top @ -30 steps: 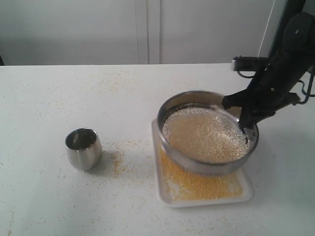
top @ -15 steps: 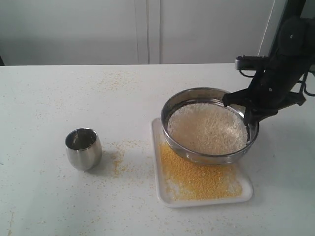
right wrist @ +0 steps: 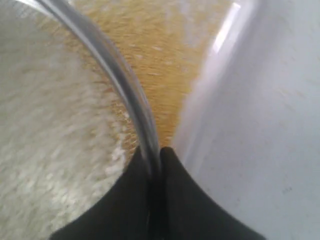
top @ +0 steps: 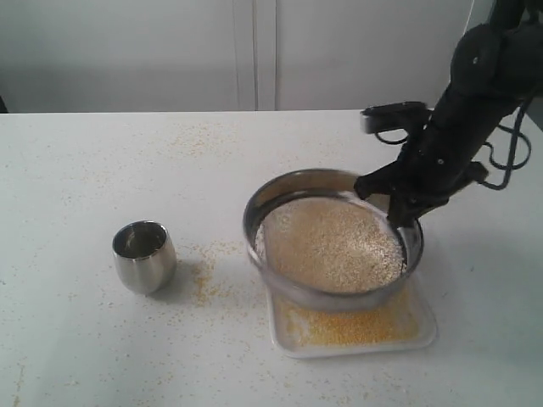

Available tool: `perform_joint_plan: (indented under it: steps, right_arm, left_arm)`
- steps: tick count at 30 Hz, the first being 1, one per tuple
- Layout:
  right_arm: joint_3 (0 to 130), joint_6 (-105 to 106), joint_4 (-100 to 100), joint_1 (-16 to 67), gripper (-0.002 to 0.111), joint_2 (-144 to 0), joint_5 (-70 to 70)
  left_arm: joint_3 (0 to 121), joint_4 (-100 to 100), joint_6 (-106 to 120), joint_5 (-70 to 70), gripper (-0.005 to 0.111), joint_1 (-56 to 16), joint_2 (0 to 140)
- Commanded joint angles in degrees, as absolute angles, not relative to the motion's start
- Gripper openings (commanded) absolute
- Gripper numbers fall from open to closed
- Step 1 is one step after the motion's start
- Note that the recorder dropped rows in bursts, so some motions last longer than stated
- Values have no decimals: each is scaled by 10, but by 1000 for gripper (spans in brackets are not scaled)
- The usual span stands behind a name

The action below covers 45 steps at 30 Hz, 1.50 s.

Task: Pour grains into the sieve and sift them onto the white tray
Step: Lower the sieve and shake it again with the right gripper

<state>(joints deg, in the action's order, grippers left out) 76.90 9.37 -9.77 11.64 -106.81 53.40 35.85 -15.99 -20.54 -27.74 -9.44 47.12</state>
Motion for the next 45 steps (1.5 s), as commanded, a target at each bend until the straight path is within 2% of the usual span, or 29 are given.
perform_joint_plan:
  steps: [1,3,4,8,10,11,13,15,18,19,23,25,26,27,28,30,31,32,33,34,36,37,38,40,41,44,45]
  right_arm:
    - [771,74,-99,112,0,-1058,497]
    - [773,327,-152,129,0,-1058,572]
    - [773,345,-142,130,0,-1058,577]
    - [772,-85,-4,110,0,-1054,481]
    - [771,28,-75,116,0,-1053,488]
    - [771,186,-132,126,0,-1053,524]
    - [771,353,-172,131,0,-1053,576]
    - [771,251,-106,126,0,-1052,542]
    - [771,-55,-20,110,0,-1051,480]
    - [771,-26,-36,109,0,-1051,480]
    - [772,389,-181,128,0,-1052,593]
    - [772,164,-80,113,0,-1047,510]
    - [772,-81,-17,103,0,-1043,476]
    - [769,-81,-30,103,0,-1041,467]
    - [768,124,-137,122,0,-1041,493]
    - [766,403,-202,134,0,-1041,590]
    - [766,345,-169,132,0,-1039,570]
    - [766,112,-68,117,0,-1040,488]
    - [766,-82,-18,108,0,-1039,463]
    - [766,-52,-37,111,0,-1039,457]
    - [766,286,-183,136,0,-1039,533]
    - [766,393,-188,138,0,-1037,573]
    - [766,311,-152,133,0,-1036,544]
    - [766,-53,-43,108,0,-1036,463]
    - [766,-31,-60,108,0,-1036,461]
    - [766,318,-181,128,0,-1036,553]
    - [766,364,-181,129,0,-1036,578]
  left_arm:
    - [354,-157,-208,-280,0,-93,467]
    - [354,-157,-208,-280,0,-93,467]
    - [354,-157,-208,-280,0,-93,467]
    - [354,-157,-208,-280,0,-93,467]
    - [354,-157,-208,-280,0,-93,467]
    - [354,-157,-208,-280,0,-93,467]
    - [354,-157,-208,-280,0,-93,467]
    - [354,-157,-208,-280,0,-93,467]
    - [354,-157,-208,-280,0,-93,467]
    - [354,-157,-208,-280,0,-93,467]
    - [354,-157,-208,-279,0,-93,467]
    - [354,-157,-208,-279,0,-93,467]
    - [354,-157,-208,-279,0,-93,467]
    - [354,-157,-208,-279,0,-93,467]
    - [354,-157,-208,-279,0,-93,467]
    - [354,-157,-208,-279,0,-93,467]
    - [354,-157,-208,-279,0,-93,467]
    - [354,-157,-208,-279,0,-93,467]
    - [354,-157,-208,-279,0,-93,467]
    - [354,-157,-208,-279,0,-93,467]
    - [354,-157,-208,-279,0,-93,467]
    - [354,-157,-208,-279,0,-93,467]
    - [354,-157,-208,-279,0,-93,467]
    - [354,-157,-208,-279,0,-93,467]
    - [354,-157,-208,-279,0,-93,467]
    - [354,-157,-208,-279,0,-93,467]
    - [354,-157,-208,-279,0,-93,467]
